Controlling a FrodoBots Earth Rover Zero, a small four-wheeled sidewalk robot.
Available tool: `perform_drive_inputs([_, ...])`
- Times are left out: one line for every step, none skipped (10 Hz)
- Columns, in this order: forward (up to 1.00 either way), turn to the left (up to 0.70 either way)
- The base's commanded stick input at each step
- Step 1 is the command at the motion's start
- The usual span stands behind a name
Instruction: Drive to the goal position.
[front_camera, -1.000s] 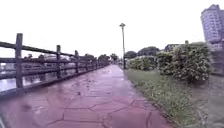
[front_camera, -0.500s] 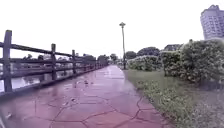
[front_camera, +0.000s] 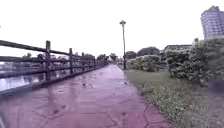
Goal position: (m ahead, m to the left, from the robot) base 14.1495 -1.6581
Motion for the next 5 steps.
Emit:
perform_drive_inputs([0.70,0.00])
perform_drive_inputs([0.70,0.00])
perform_drive_inputs([0.70,0.00])
perform_drive_inputs([0.70,0.00])
perform_drive_inputs([0.70,0.00])
